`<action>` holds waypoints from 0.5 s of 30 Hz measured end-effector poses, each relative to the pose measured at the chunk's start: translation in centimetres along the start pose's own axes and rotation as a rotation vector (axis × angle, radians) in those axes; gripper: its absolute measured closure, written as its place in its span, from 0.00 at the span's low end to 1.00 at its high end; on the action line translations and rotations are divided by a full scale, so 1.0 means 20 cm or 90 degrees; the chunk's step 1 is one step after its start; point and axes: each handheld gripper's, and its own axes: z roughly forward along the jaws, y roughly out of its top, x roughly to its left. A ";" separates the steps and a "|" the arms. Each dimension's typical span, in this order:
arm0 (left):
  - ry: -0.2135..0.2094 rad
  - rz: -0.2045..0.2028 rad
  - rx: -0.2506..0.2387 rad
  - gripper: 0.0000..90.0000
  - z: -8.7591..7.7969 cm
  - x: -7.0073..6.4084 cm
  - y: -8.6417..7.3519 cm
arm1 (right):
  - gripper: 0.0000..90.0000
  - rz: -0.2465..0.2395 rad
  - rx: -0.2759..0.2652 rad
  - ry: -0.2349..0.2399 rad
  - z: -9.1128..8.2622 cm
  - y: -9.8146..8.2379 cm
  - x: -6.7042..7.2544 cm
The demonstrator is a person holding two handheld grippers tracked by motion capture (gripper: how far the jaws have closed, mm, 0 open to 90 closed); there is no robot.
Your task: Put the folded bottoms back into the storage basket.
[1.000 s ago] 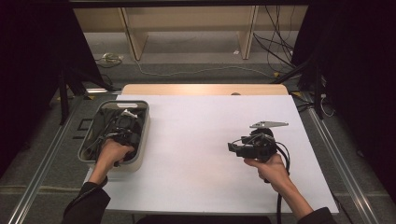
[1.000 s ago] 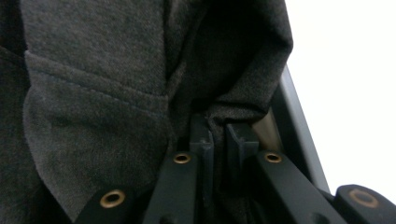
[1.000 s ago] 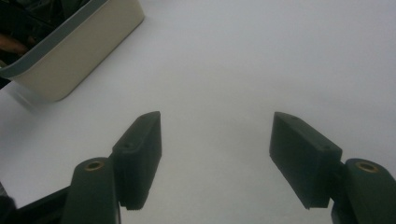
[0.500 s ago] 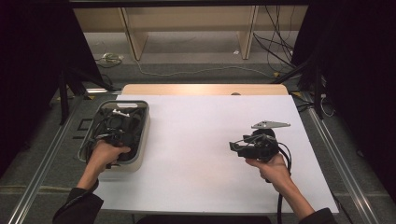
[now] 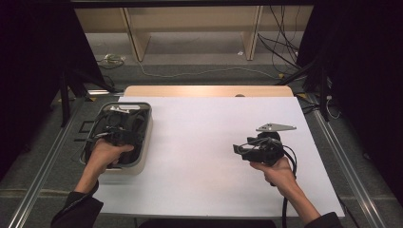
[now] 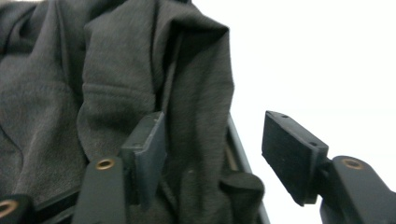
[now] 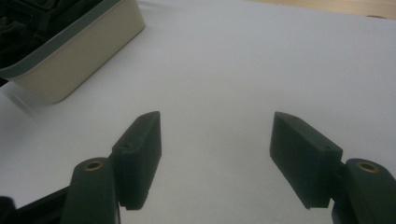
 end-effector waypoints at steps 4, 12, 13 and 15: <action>-0.019 0.003 -0.015 0.37 -0.03 -0.03 0.01 | 0.39 -0.001 -0.003 0.001 0.00 0.00 0.00; -0.062 0.003 -0.045 0.31 -0.06 -0.09 0.03 | 0.38 -0.008 -0.014 0.004 -0.01 0.00 0.01; -0.071 0.007 -0.050 0.30 -0.05 -0.11 0.03 | 0.38 -0.011 -0.017 0.006 -0.01 0.00 0.01; -0.081 0.010 -0.055 0.29 -0.05 -0.13 0.03 | 0.38 -0.013 -0.020 0.008 -0.01 0.00 0.01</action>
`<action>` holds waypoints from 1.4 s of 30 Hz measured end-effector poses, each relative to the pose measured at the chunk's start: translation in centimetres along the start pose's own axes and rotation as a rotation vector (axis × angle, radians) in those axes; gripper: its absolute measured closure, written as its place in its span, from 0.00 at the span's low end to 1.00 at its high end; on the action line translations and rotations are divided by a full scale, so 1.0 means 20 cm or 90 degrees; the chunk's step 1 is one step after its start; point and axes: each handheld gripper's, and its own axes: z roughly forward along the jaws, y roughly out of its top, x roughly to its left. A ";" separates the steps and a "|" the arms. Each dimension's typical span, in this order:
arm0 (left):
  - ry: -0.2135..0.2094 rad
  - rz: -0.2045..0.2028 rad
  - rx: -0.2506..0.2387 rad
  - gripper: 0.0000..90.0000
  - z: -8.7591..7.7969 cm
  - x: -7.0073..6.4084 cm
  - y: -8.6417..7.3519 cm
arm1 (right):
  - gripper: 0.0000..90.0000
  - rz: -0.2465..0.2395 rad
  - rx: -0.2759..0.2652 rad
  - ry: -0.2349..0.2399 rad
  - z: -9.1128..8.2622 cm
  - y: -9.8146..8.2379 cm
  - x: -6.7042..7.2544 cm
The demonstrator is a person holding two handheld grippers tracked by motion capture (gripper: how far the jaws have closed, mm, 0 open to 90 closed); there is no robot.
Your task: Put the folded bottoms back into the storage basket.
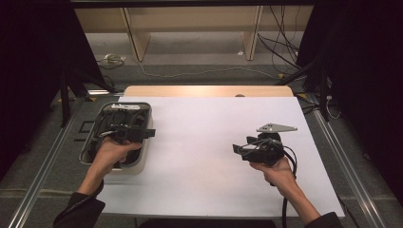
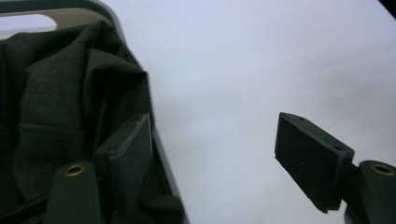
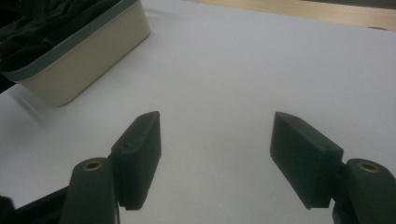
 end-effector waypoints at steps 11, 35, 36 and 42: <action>-0.022 0.016 -0.018 0.20 0.03 -0.11 -0.02 | 0.29 -0.004 -0.024 0.002 0.00 0.00 0.00; -0.099 0.040 -0.055 0.17 0.10 -0.29 -0.14 | 0.21 -0.015 -0.067 0.028 -0.02 -0.02 0.07; -0.103 0.049 -0.054 0.17 0.11 -0.31 -0.15 | 0.21 -0.017 -0.068 0.029 -0.02 -0.03 0.07; -0.128 0.057 -0.048 0.17 0.14 -0.36 -0.19 | 0.21 -0.022 -0.080 0.034 -0.04 -0.05 0.09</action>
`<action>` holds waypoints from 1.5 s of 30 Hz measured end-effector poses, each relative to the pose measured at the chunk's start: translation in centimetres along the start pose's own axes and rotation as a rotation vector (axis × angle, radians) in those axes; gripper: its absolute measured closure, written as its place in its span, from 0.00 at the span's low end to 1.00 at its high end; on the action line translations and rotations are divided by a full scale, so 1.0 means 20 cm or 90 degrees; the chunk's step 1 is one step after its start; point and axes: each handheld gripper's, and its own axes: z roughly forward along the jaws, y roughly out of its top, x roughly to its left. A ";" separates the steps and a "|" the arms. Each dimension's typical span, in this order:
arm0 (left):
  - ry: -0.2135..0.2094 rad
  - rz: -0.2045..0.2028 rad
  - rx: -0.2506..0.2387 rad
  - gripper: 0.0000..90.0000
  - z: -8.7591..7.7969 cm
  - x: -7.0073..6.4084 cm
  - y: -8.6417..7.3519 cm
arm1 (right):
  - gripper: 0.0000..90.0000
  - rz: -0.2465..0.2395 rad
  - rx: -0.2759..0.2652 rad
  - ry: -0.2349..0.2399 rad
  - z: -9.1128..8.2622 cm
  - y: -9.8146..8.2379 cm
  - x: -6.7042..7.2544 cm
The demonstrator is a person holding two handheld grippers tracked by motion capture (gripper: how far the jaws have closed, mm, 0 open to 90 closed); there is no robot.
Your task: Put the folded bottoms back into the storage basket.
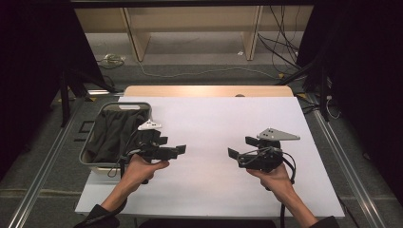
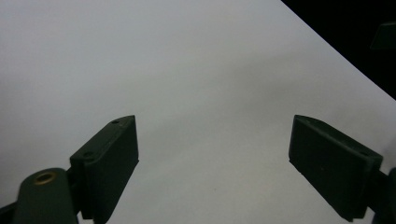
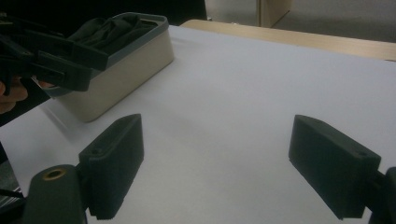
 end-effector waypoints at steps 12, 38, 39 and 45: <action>-0.032 0.026 -0.016 0.17 0.00 -0.08 -0.06 | 0.21 -0.008 -0.006 0.001 -0.04 -0.05 0.01; -0.050 0.088 -0.111 0.17 -0.15 -0.07 -0.18 | 0.19 -0.026 -0.037 -0.003 -0.15 -0.15 0.03; -0.049 0.089 -0.115 0.17 -0.16 -0.07 -0.19 | 0.19 -0.029 -0.039 -0.005 -0.16 -0.16 0.03; -0.043 0.097 -0.121 0.17 -0.18 -0.06 -0.21 | 0.18 -0.025 -0.041 -0.010 -0.19 -0.18 0.02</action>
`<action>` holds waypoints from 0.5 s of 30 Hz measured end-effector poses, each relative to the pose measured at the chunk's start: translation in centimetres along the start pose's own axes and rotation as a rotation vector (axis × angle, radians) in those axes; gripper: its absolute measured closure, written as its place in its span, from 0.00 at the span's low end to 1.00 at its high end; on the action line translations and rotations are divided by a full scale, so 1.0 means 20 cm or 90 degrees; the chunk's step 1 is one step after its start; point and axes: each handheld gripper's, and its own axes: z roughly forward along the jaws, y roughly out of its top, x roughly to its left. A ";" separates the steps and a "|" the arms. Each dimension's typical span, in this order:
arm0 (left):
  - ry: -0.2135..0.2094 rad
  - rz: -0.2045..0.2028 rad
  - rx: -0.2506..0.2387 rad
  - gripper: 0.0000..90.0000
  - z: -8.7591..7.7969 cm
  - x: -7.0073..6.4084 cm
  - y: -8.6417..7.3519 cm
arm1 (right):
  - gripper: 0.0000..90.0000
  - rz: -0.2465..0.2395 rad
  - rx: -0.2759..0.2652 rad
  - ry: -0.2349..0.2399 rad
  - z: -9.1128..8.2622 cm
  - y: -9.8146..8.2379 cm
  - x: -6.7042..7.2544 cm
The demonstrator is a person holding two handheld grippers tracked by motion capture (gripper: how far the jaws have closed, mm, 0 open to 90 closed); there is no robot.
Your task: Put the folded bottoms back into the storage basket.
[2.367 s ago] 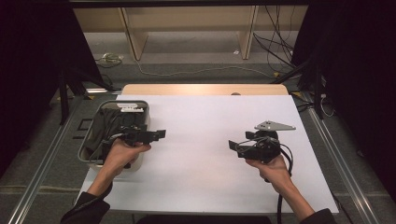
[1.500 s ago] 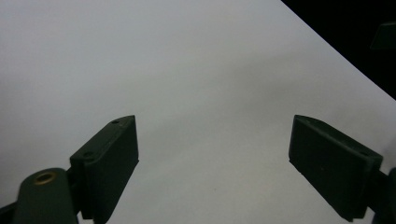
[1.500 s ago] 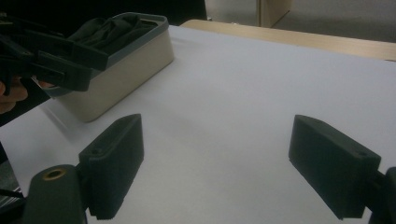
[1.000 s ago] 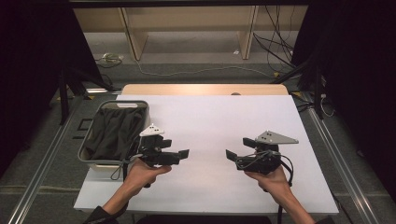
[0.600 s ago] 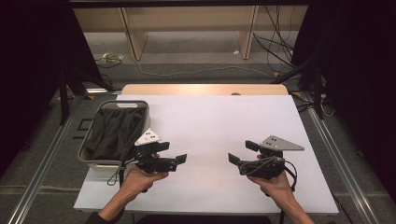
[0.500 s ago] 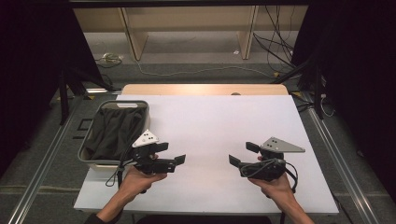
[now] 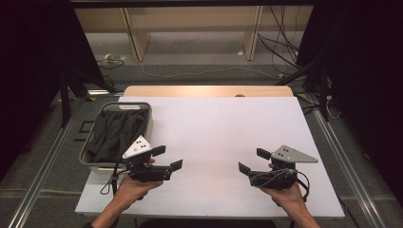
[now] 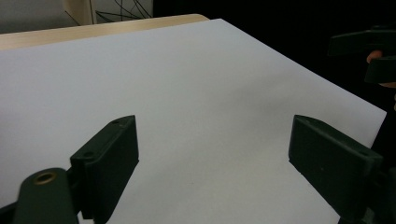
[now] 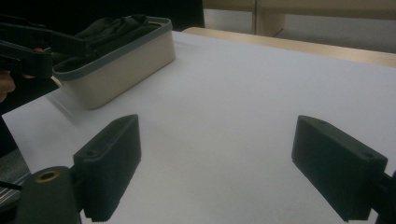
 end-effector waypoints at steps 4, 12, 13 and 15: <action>0.001 0.001 -0.001 0.17 -0.01 0.00 -0.02 | 0.18 0.001 -0.001 -0.002 -0.02 -0.02 0.00; 0.002 0.003 -0.016 0.17 -0.05 0.00 -0.05 | 0.18 0.004 -0.014 -0.001 -0.06 -0.04 0.00; 0.002 0.005 -0.016 0.17 -0.06 0.00 -0.05 | 0.18 0.015 -0.017 0.004 -0.07 -0.05 0.00; 0.002 0.006 -0.015 0.17 -0.06 -0.01 -0.06 | 0.18 0.015 -0.017 0.001 -0.08 -0.06 -0.01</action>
